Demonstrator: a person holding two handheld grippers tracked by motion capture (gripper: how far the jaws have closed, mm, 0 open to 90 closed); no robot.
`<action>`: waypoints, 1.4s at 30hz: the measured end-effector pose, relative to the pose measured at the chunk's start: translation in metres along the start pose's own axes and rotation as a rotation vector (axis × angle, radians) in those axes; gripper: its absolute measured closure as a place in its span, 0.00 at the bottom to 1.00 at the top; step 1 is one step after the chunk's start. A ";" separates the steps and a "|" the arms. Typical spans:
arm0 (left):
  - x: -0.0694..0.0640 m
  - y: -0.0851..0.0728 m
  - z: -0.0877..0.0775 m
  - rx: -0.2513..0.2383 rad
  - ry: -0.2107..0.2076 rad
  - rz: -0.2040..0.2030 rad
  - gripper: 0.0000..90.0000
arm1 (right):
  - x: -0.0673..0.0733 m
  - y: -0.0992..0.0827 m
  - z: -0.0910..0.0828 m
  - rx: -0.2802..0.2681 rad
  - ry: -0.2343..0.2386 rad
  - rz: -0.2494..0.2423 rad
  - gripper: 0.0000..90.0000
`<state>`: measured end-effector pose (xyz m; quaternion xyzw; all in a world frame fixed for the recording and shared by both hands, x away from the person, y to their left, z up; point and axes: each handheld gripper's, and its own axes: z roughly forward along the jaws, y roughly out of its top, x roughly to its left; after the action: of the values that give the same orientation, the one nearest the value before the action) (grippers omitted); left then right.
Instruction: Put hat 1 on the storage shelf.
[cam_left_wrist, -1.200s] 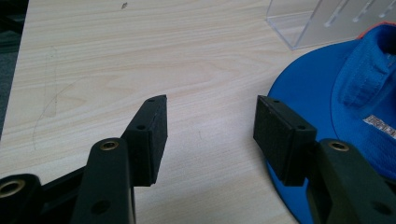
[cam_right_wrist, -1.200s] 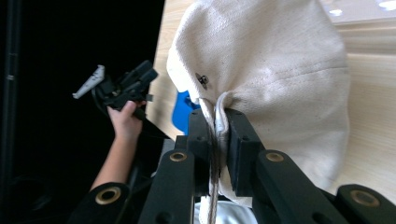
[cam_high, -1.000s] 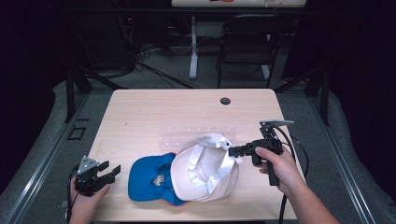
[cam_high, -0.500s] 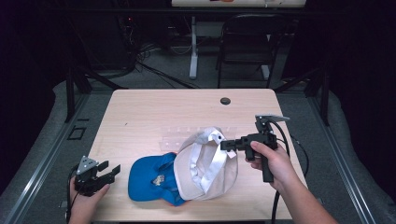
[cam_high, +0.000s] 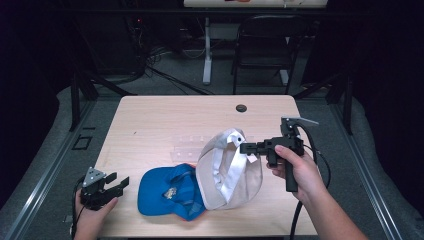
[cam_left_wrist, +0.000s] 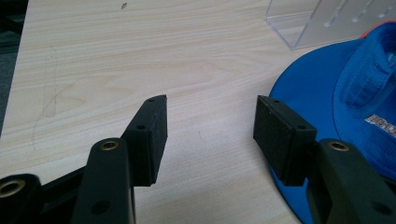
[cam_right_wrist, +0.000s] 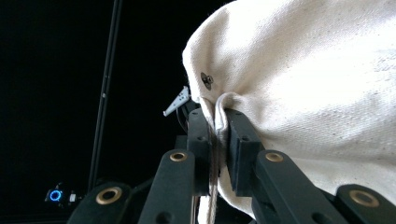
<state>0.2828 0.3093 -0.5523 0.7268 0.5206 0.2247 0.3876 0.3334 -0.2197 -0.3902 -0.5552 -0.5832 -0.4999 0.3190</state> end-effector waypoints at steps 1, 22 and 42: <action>0.000 0.000 0.000 0.001 -0.001 -0.001 0.50 | 0.002 0.001 -0.003 -0.015 0.007 0.005 0.91; -0.002 0.000 0.000 -0.014 -0.002 0.015 0.51 | 0.024 0.018 -0.017 -0.097 -0.010 -0.009 0.91; -0.010 0.002 -0.002 -0.044 -0.016 0.021 0.49 | 0.061 0.054 0.006 -0.131 -0.025 -0.032 0.91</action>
<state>0.2794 0.3002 -0.5485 0.7253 0.5047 0.2343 0.4055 0.3755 -0.2007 -0.3235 -0.5717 -0.5620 -0.5351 0.2664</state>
